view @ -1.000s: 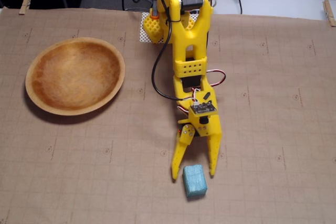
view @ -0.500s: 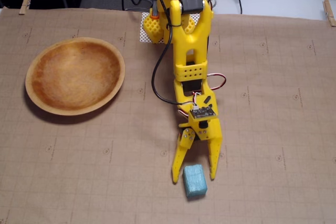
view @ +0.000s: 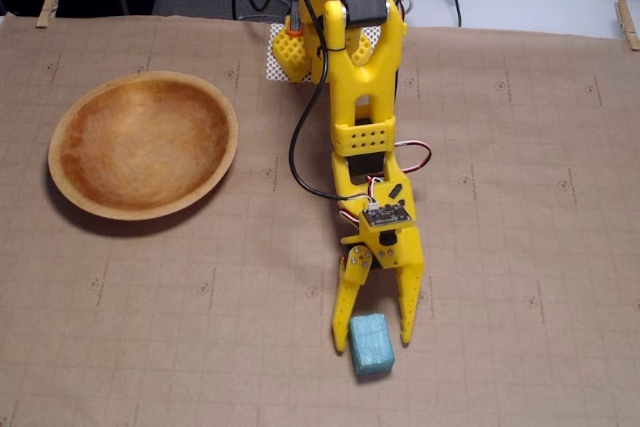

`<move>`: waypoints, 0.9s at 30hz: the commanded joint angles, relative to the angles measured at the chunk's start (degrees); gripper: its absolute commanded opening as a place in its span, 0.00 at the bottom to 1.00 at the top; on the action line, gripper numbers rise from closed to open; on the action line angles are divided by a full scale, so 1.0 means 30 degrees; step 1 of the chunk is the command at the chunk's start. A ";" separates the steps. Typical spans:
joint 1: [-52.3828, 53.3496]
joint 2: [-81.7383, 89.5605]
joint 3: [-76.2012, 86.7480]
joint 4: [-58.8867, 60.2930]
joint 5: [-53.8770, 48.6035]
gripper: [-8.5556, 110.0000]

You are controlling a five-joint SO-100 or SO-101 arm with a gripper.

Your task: Grasp a blue block and put it in the bowl.

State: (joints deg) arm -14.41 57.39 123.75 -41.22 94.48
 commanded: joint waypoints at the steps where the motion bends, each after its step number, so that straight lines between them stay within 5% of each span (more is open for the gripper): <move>1: 0.0176 0.0557 -0.0732 -0.0381 0.0117 0.22; 27: 0.0205 0.0586 -0.0527 -0.0527 0.0088 0.09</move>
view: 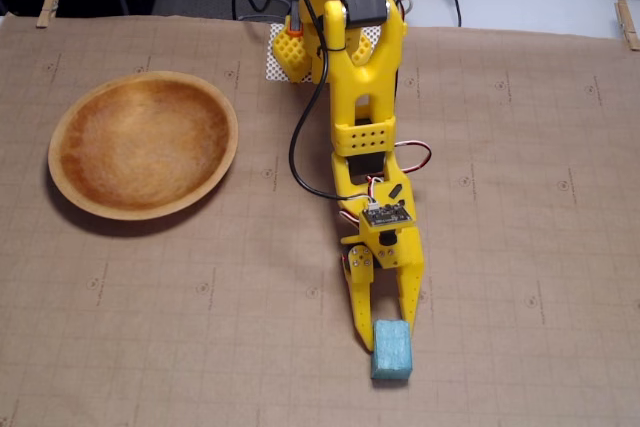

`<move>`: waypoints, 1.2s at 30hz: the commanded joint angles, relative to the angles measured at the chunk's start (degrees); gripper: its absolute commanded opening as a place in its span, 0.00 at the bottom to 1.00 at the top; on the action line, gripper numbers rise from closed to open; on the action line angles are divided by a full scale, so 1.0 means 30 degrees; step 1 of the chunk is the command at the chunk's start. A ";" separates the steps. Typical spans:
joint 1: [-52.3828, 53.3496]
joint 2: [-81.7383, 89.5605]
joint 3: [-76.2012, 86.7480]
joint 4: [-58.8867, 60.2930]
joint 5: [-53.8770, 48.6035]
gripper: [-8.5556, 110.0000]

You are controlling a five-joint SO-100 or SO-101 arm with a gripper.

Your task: Grasp a blue block and put it in the bowl.

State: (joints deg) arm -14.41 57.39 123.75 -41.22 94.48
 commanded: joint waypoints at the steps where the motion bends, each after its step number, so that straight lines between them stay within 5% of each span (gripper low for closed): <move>1: 0.0205 0.0586 -0.0527 -0.0527 0.0088 0.09; 18: 0.0586 0.1289 -0.0293 -0.0557 0.0117 0.05; 36: 0.0645 0.9492 0.4658 -0.0264 -0.1172 0.05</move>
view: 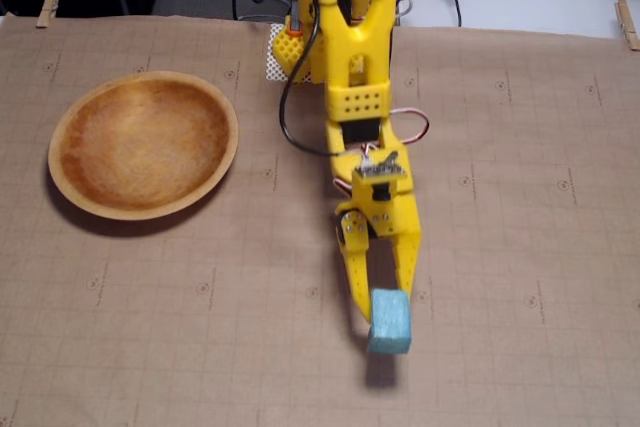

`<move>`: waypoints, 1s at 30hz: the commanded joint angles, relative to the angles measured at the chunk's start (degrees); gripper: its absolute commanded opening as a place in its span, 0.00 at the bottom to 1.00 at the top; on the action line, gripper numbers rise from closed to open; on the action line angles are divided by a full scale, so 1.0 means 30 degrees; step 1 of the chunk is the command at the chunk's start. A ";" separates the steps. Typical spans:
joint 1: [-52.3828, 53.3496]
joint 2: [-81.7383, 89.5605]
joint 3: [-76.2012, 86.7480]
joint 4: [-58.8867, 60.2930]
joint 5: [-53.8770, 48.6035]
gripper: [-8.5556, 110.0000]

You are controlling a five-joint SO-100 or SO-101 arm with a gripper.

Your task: Grasp a blue block and put it in the bowl.

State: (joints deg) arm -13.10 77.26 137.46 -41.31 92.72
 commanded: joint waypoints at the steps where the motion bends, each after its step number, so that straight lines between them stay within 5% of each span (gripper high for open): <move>1: 0.0205 0.3281 0.0322 -0.0234 -0.0732 0.05; 13: 0.1641 0.9375 0.3779 0.0059 -0.1113 0.05; 30: 0.6650 1.8604 0.4424 0.9434 -0.1113 0.05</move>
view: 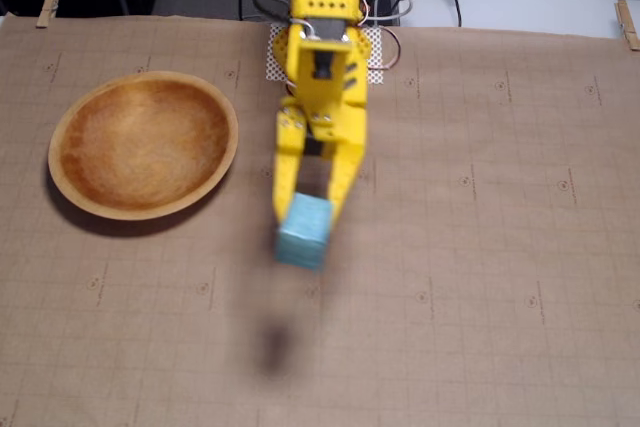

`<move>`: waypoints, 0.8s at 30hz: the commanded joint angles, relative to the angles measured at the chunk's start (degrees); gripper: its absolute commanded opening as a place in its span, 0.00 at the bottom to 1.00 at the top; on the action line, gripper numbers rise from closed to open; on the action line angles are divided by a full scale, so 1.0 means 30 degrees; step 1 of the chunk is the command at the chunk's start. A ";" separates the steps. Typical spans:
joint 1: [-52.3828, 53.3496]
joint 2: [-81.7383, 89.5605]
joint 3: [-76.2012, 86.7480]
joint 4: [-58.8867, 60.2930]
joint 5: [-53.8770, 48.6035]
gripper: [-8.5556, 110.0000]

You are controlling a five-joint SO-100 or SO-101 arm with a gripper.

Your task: Grasp a blue block and put it in the bowl.

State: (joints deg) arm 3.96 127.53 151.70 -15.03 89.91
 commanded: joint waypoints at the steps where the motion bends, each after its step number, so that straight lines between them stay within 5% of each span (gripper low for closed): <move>1: 0.1377 0.2080 -0.0322 0.0937 -0.0176 0.05; 24: 0.9111 0.2725 0.1611 0.1729 -0.1787 0.05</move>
State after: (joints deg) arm 29.62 132.89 157.32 -10.02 85.78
